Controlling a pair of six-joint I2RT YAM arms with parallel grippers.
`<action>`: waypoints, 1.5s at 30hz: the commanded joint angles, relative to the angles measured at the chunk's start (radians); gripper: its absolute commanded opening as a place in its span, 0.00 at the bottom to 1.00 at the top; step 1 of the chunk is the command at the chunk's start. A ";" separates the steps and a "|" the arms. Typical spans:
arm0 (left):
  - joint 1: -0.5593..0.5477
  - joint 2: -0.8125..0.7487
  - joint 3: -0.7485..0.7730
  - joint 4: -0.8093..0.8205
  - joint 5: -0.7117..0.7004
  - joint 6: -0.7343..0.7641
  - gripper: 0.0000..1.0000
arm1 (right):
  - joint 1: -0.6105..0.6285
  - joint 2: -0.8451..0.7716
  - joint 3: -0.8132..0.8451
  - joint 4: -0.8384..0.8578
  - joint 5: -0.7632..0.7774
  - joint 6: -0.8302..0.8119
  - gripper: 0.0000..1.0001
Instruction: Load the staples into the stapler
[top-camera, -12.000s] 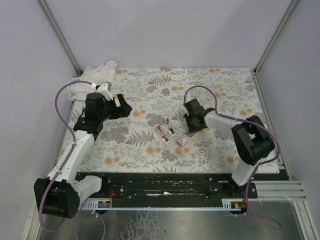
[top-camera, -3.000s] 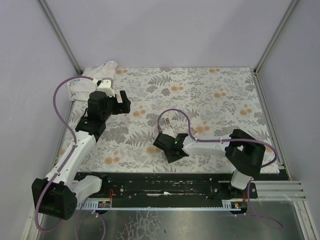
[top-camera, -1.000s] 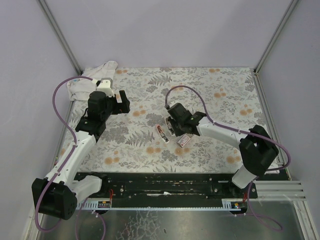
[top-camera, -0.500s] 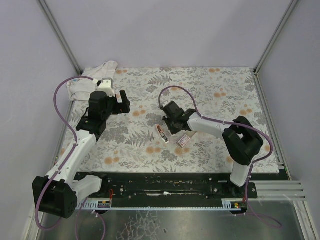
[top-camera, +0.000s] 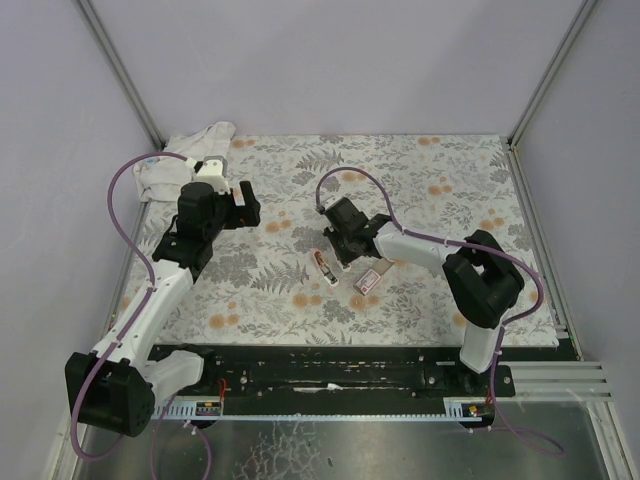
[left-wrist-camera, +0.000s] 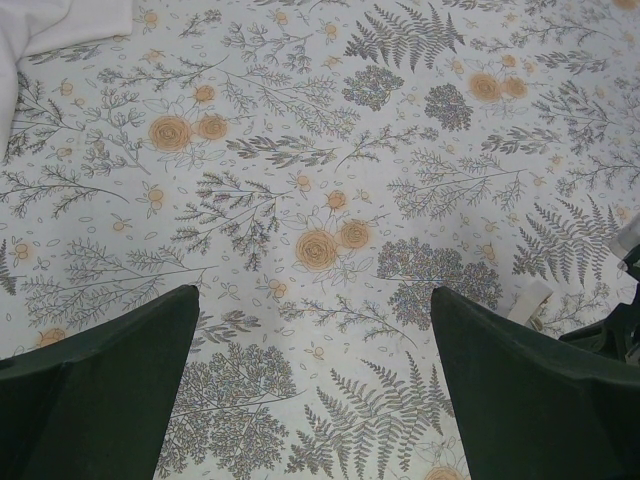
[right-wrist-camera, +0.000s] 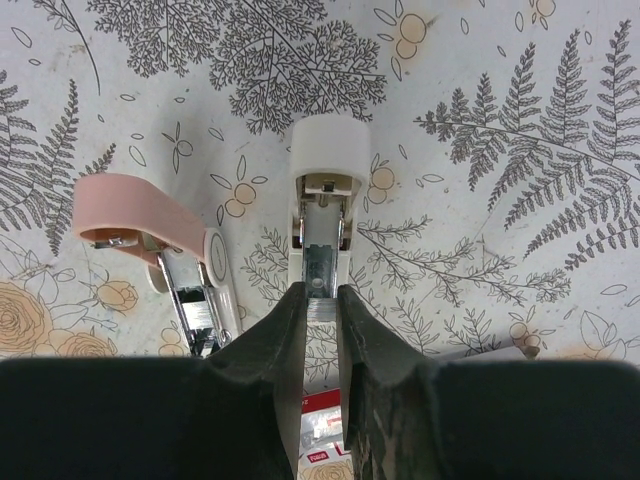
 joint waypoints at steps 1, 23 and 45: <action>0.000 0.008 0.002 0.041 -0.001 -0.004 0.99 | -0.009 0.018 0.052 0.016 -0.014 -0.024 0.22; 0.000 0.005 0.002 0.041 0.001 -0.004 0.99 | -0.015 0.042 0.047 0.016 -0.026 -0.039 0.21; 0.001 -0.002 0.002 0.042 0.007 -0.003 0.99 | -0.016 -0.001 0.060 -0.020 0.002 -0.046 0.48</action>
